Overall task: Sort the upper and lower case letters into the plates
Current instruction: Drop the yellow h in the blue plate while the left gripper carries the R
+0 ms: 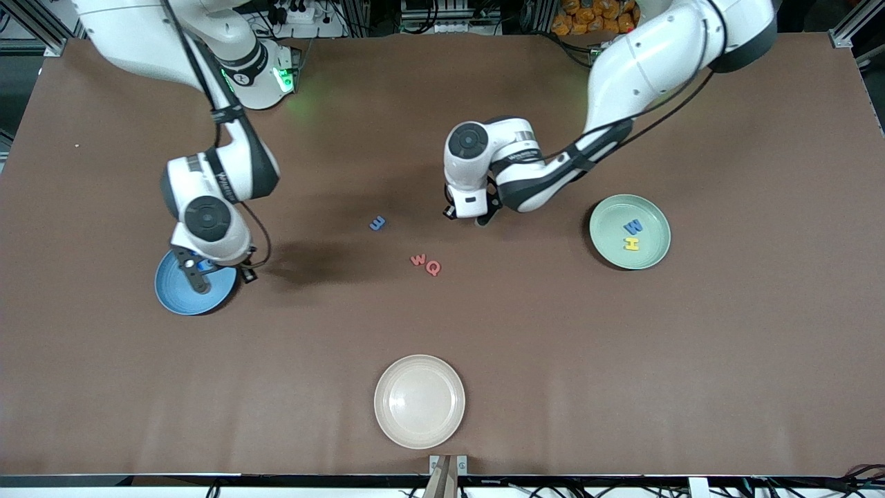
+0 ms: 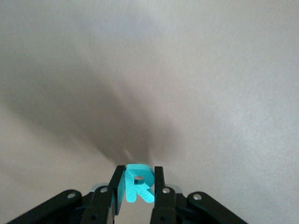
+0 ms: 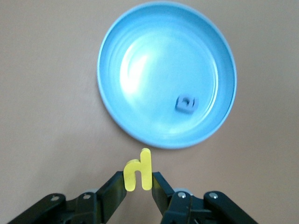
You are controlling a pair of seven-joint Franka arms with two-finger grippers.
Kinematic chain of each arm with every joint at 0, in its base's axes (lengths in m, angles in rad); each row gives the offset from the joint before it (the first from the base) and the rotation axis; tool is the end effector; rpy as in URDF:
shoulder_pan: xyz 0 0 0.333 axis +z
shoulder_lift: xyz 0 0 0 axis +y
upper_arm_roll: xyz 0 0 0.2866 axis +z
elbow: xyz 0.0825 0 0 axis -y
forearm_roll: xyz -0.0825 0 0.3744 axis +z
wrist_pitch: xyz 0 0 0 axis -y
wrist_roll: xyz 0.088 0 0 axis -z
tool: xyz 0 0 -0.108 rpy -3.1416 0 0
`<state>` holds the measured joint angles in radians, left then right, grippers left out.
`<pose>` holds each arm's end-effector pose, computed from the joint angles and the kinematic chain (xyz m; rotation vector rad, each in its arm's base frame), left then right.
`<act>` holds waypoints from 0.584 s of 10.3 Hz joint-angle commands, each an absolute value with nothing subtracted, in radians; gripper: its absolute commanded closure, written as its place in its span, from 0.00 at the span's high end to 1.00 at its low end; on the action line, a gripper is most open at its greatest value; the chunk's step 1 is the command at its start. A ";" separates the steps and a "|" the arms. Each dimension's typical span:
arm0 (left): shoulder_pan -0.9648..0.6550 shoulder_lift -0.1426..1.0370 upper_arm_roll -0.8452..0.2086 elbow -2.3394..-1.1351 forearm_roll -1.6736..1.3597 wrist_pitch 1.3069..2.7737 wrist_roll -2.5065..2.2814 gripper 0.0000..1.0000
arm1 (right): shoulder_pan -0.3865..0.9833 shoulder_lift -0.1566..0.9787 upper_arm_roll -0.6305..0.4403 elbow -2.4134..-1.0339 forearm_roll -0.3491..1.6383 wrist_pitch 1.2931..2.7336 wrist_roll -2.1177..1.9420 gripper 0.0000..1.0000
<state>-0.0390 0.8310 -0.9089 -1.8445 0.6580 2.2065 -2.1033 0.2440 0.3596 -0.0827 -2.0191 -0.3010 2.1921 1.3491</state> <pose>0.3861 -0.4660 0.1900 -2.8014 -1.2820 0.2080 0.5586 0.0801 0.2383 2.4899 -1.3378 0.0578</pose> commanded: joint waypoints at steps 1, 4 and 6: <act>0.114 0.807 -1.024 -1.852 0.621 2.026 -1.876 0.00 | 0.145 0.325 -0.069 -2.045 -0.327 2.194 1.229 0.00; 0.330 0.804 -1.168 -1.851 0.621 1.809 -1.584 0.00 | 0.052 0.340 -0.068 -2.034 -0.325 2.206 1.103 0.00; 0.492 0.802 -1.238 -1.856 0.621 1.700 -1.342 0.00 | 0.046 0.396 -0.069 -1.996 -0.327 2.227 1.101 0.00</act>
<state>0.3874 0.8245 -1.1903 -1.8353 0.6444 1.7600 -1.4921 0.0564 0.3586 -0.0834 -2.0222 -0.3043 2.2098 1.1032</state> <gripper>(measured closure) 0.709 0.678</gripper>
